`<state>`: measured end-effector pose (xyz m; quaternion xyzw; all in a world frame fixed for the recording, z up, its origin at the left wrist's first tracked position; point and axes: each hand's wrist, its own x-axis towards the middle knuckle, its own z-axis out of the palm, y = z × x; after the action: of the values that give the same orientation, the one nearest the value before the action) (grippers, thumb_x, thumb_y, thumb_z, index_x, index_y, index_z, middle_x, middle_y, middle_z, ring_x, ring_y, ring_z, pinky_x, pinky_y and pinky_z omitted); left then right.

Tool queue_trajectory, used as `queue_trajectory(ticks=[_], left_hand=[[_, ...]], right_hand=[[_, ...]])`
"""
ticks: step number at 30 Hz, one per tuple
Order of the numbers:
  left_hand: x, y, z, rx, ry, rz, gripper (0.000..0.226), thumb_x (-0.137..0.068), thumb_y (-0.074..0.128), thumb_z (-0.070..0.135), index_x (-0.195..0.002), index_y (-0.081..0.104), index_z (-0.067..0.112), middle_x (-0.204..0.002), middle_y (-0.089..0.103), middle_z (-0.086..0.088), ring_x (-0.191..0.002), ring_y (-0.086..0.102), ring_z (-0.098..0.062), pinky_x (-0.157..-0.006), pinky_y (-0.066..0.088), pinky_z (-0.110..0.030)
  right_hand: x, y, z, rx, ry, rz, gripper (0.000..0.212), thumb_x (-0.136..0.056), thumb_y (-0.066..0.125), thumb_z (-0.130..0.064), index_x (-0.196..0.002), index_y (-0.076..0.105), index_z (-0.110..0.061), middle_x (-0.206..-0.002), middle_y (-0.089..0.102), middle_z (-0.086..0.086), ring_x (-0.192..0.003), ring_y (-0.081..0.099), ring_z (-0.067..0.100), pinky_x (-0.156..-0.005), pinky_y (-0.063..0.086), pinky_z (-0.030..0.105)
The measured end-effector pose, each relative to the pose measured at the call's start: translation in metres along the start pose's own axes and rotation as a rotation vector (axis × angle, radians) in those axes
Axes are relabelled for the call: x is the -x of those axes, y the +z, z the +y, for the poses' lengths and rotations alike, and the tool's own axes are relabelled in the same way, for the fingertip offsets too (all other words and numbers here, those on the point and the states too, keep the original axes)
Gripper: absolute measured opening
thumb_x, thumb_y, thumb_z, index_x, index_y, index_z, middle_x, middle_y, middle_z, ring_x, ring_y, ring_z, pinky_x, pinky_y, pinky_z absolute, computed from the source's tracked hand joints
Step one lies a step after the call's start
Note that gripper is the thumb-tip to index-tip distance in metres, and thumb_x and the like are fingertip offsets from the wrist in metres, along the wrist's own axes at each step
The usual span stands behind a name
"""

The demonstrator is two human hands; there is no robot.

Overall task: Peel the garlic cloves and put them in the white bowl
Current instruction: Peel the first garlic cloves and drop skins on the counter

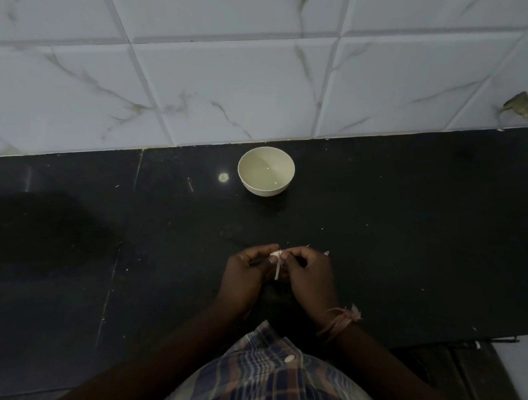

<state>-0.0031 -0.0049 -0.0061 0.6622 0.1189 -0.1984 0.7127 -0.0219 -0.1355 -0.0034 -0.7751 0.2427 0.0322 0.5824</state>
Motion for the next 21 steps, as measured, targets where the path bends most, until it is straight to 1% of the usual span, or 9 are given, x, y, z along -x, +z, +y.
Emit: queue_trajectory(ticks=[1,3,5,7,9,11,14,17,21], left_hand=[[0.000,0.000,-0.001,-0.012,-0.006,-0.002,0.021,-0.097,0.066,0.006,-0.113,0.075,0.017,-0.100,0.080,0.000,-0.092,0.077,-0.015,-0.072,0.058,-0.024],[0.001,0.001,-0.003,-0.023,-0.022,-0.021,0.020,-0.097,0.067,0.009,-0.113,0.075,0.017,-0.101,0.080,0.000,-0.095,0.076,-0.016,-0.076,0.059,-0.027],[0.002,0.004,-0.005,-0.015,-0.034,-0.060,0.019,-0.097,0.067,0.009,-0.113,0.076,0.014,-0.102,0.079,-0.004,-0.098,0.076,-0.020,-0.081,0.060,-0.033],[0.002,0.006,-0.007,0.002,-0.054,-0.084,0.019,-0.097,0.068,0.011,-0.113,0.076,0.013,-0.103,0.079,-0.007,-0.099,0.076,-0.024,-0.086,0.060,-0.038],[0.001,0.005,-0.008,0.002,-0.075,-0.066,0.017,-0.096,0.068,0.012,-0.112,0.077,0.014,-0.101,0.079,-0.006,-0.096,0.076,-0.023,-0.084,0.060,-0.037],[-0.002,0.002,-0.010,0.001,-0.098,-0.024,0.017,-0.096,0.069,0.013,-0.110,0.077,0.015,-0.098,0.079,-0.004,-0.092,0.076,-0.019,-0.080,0.059,-0.033],[-0.005,-0.001,-0.012,0.060,-0.143,0.019,0.015,-0.095,0.070,0.012,-0.108,0.076,0.014,-0.096,0.079,-0.008,-0.080,0.073,-0.015,-0.074,0.057,-0.030],[-0.006,-0.002,-0.015,0.126,-0.172,0.026,0.017,-0.094,0.070,0.009,-0.111,0.075,0.009,-0.098,0.079,-0.013,-0.087,0.071,-0.021,-0.085,0.056,-0.038],[-0.008,-0.002,-0.015,0.157,-0.207,0.010,0.018,-0.096,0.066,0.007,-0.113,0.073,0.008,-0.100,0.078,-0.013,-0.091,0.073,-0.022,-0.090,0.057,-0.039]], right_hand=[[0.002,0.002,0.001,0.097,-0.027,-0.007,0.011,-0.101,0.058,-0.024,-0.099,0.069,-0.022,-0.093,0.070,-0.008,-0.084,0.066,0.003,-0.069,0.049,0.016],[0.006,0.006,0.007,0.234,-0.121,-0.034,0.016,-0.105,0.048,-0.028,-0.103,0.060,-0.017,-0.097,0.064,-0.004,-0.088,0.061,0.007,-0.075,0.048,0.024],[0.009,0.006,0.015,0.320,-0.201,-0.048,0.020,-0.107,0.042,-0.026,-0.102,0.054,-0.011,-0.096,0.059,0.001,-0.086,0.058,0.013,-0.078,0.045,0.028],[0.008,0.001,0.020,0.374,-0.220,-0.049,0.022,-0.107,0.041,-0.023,-0.100,0.054,-0.006,-0.091,0.057,0.002,-0.082,0.055,0.014,-0.078,0.045,0.030],[0.003,-0.004,0.027,0.369,-0.171,-0.017,0.024,-0.107,0.040,-0.021,-0.097,0.055,-0.006,-0.087,0.057,0.004,-0.080,0.054,0.017,-0.078,0.047,0.036],[-0.003,-0.008,0.033,0.270,-0.015,0.027,0.026,-0.108,0.039,-0.026,-0.097,0.057,-0.009,-0.086,0.059,0.002,-0.078,0.056,0.017,-0.077,0.048,0.040],[-0.014,-0.020,0.046,0.213,0.110,0.121,0.024,-0.107,0.044,-0.029,-0.100,0.059,-0.011,-0.089,0.063,0.001,-0.082,0.059,0.017,-0.079,0.049,0.038],[-0.022,-0.031,0.055,0.216,0.137,0.169,0.012,-0.102,0.056,-0.019,-0.097,0.066,-0.015,-0.095,0.067,-0.001,-0.089,0.064,0.016,-0.081,0.051,0.034],[-0.026,-0.031,0.060,0.180,0.143,0.181,0.012,-0.098,0.062,-0.012,-0.097,0.073,-0.015,-0.092,0.072,0.002,-0.089,0.069,0.021,-0.085,0.057,0.043]])
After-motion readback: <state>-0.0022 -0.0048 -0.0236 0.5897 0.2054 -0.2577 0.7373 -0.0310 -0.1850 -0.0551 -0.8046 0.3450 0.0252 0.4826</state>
